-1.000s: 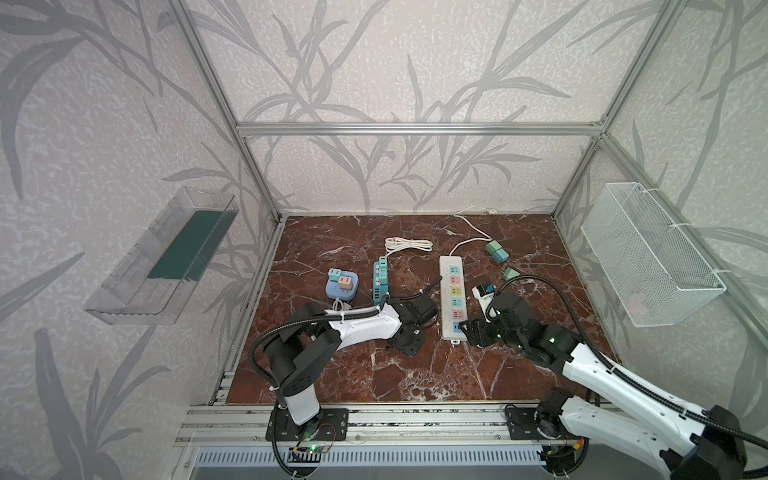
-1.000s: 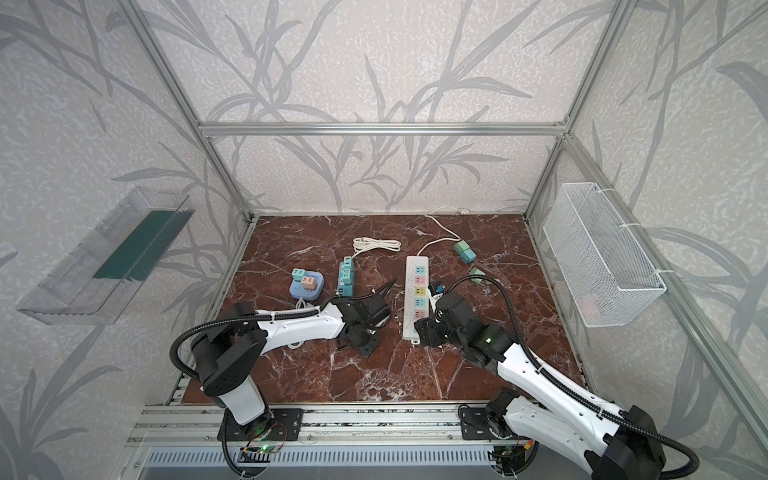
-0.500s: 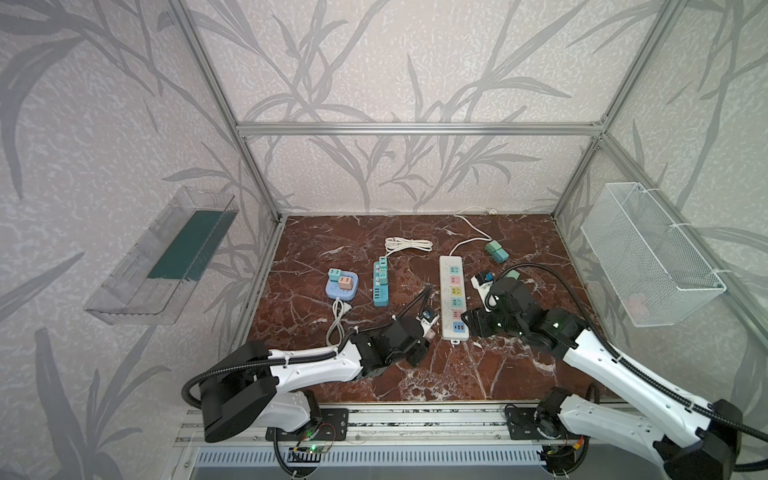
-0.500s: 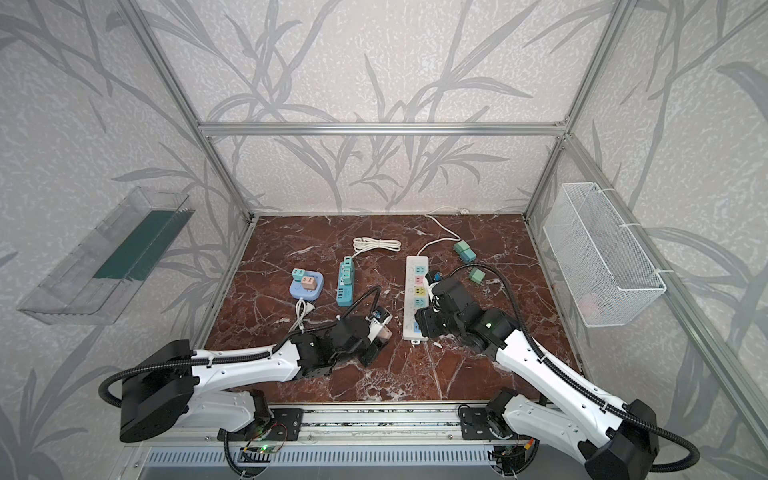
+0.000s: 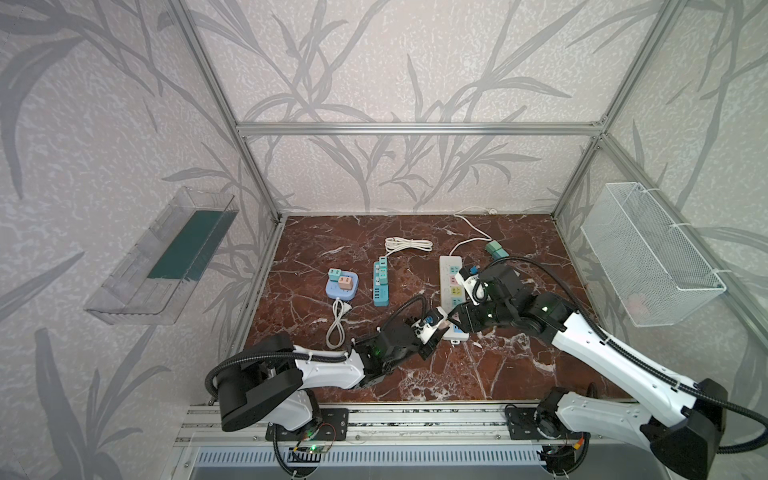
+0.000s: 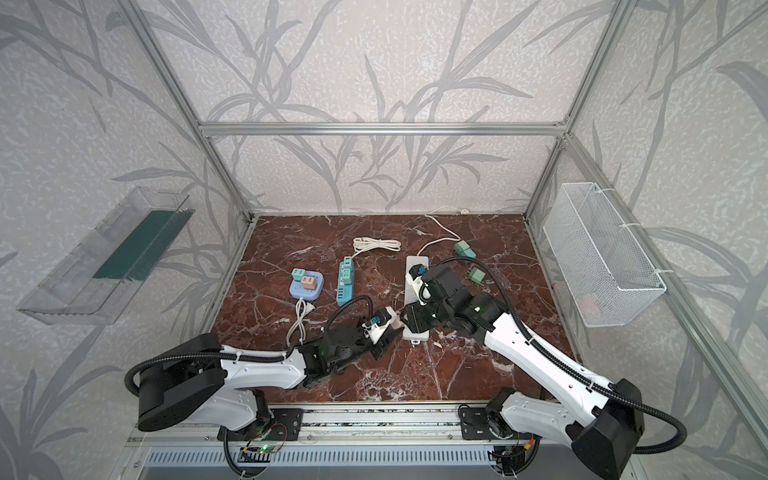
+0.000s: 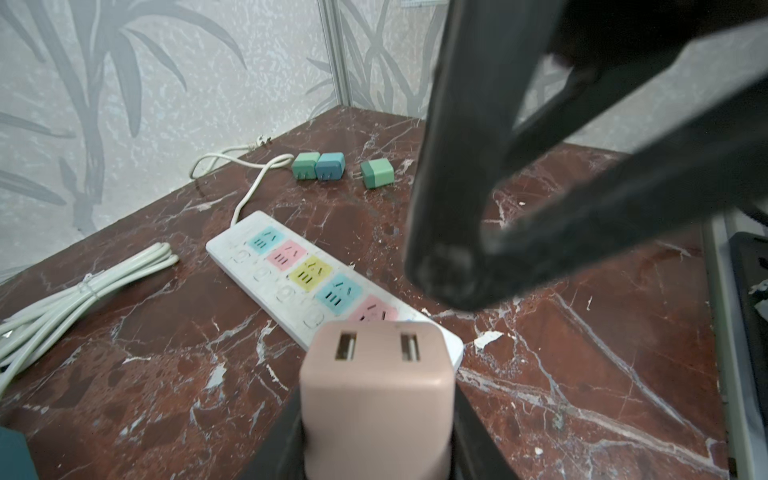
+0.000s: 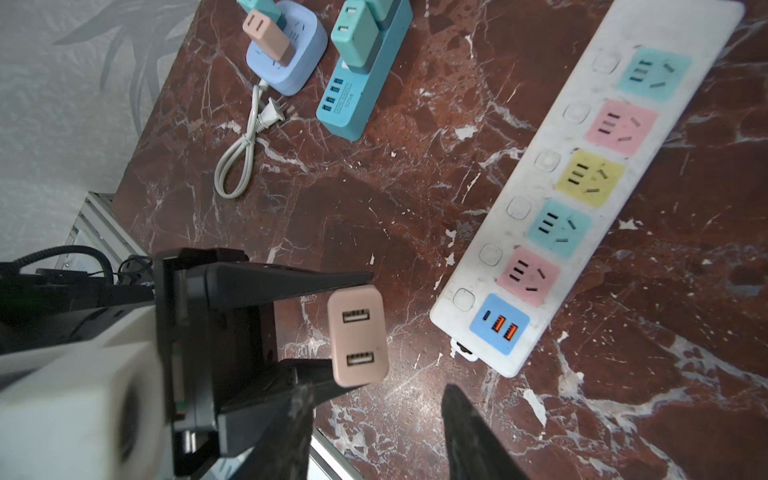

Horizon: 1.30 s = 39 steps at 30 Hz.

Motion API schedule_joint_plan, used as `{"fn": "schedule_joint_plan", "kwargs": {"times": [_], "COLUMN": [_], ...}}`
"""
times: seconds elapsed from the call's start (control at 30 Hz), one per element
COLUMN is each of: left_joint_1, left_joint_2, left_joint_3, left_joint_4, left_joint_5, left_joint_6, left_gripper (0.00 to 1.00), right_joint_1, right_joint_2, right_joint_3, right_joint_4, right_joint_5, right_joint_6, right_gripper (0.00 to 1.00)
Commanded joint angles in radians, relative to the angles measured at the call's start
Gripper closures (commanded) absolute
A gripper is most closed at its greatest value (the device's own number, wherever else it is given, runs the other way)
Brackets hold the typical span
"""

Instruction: Insert the plug

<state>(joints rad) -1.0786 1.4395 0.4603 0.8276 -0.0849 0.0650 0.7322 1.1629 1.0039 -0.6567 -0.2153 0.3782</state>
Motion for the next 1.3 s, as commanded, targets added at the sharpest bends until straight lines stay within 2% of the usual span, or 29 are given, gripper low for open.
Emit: {"fn": "schedule_joint_plan", "kwargs": {"times": [0.0,0.5,0.53,0.6,0.7,0.77,0.8,0.87,0.93,1.03,1.1,1.13,1.2,1.27], "left_joint_1": [-0.004,-0.006,-0.006,-0.004,-0.005,-0.005,-0.005,-0.004,-0.004,-0.004,0.0,0.003,0.018,0.027], "left_joint_2": [-0.004,-0.102,-0.104,-0.108,-0.106,-0.107,-0.113,-0.15,-0.205,-0.292,-0.35,-0.373,-0.413,-0.439], "left_joint_3": [0.0,-0.012,-0.013,-0.014,-0.015,-0.021,-0.027,-0.054,-0.086,-0.116,-0.114,-0.112,-0.123,-0.15], "left_joint_4": [0.074,-0.017,-0.018,-0.016,-0.016,-0.013,-0.011,-0.012,-0.029,-0.138,-0.292,-0.351,-0.426,-0.4], "left_joint_5": [0.033,0.04,0.041,0.037,0.027,0.004,-0.017,-0.061,-0.152,-0.409,-0.588,-0.643,-0.684,-0.648], "left_joint_6": [0.033,0.029,0.029,0.029,0.027,0.015,0.004,-0.029,-0.103,-0.294,-0.43,-0.483,-0.569,-0.566], "left_gripper": [0.8,0.79,0.79,0.77,0.68,0.51,0.45,0.4,0.36,0.32,0.27,0.26,0.2,0.19], "right_joint_1": [0.024,0.056,0.057,0.059,0.06,0.059,0.059,0.059,0.058,0.041,0.014,0.0,-0.049,-0.098], "right_joint_2": [0.038,0.079,0.086,0.092,0.07,0.049,0.039,0.026,0.03,0.077,0.124,0.147,0.217,0.301], "right_joint_3": [0.053,0.043,0.043,0.044,0.04,0.043,0.046,0.06,0.084,0.1,0.09,0.087,0.099,0.133], "right_joint_4": [-0.005,0.025,0.024,0.025,0.048,0.059,0.064,0.067,0.063,0.105,0.189,0.233,0.33,0.394], "right_joint_5": [-0.035,-0.024,-0.028,-0.036,-0.016,0.002,0.021,0.086,0.18,0.368,0.501,0.541,0.57,0.559], "right_joint_6": [0.011,0.048,0.047,0.048,0.054,0.056,0.056,0.051,0.034,0.018,0.019,0.013,0.0,-0.017], "right_gripper": [0.49,0.55,0.57,0.66,0.81,0.85,0.86,0.9,0.91,0.92,0.91,0.92,0.93,0.95]}}
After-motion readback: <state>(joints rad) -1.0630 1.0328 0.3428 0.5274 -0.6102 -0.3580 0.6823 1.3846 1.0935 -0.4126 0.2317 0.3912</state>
